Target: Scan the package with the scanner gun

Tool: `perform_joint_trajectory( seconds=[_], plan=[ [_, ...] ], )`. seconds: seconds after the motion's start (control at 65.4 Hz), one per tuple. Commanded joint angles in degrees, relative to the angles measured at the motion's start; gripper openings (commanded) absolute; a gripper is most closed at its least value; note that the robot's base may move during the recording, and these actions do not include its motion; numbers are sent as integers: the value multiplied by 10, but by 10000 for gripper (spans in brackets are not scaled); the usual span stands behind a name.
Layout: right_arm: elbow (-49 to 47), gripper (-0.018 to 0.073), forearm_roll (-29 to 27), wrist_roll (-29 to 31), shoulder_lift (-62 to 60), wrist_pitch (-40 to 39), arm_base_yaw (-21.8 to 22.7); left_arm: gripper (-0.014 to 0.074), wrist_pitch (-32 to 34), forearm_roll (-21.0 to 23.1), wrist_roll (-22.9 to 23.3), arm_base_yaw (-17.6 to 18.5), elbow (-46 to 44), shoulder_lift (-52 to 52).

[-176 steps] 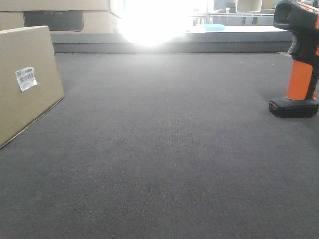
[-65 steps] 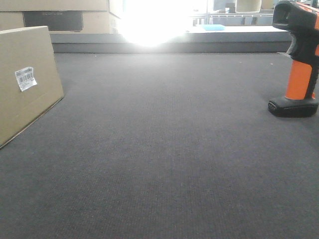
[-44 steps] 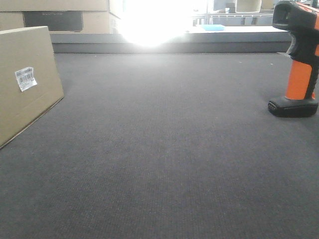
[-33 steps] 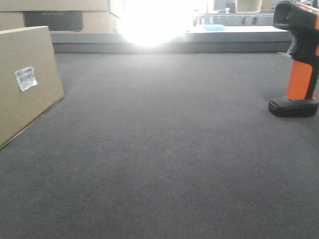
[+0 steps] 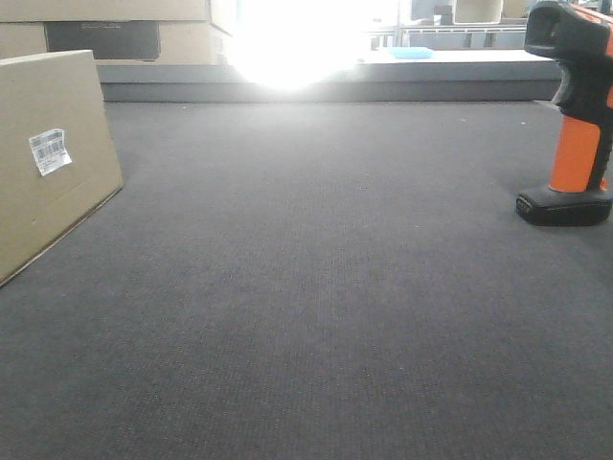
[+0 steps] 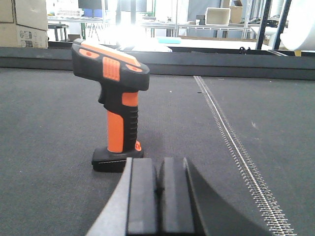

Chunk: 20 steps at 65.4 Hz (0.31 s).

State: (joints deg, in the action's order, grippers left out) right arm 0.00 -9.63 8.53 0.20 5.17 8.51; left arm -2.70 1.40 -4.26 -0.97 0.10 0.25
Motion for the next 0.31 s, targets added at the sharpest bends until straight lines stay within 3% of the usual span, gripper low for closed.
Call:
perform_joint_trajectory(
  seconds=[0.0, 0.29],
  plan=[
    [0, -159, 0, 4, -2, -14, 4, -111, 7, 4, 4, -1, -1, -2],
    [0, -159, 0, 4, -2, -14, 4, -111, 7, 4, 4, -1, -1, -2]
  ],
)
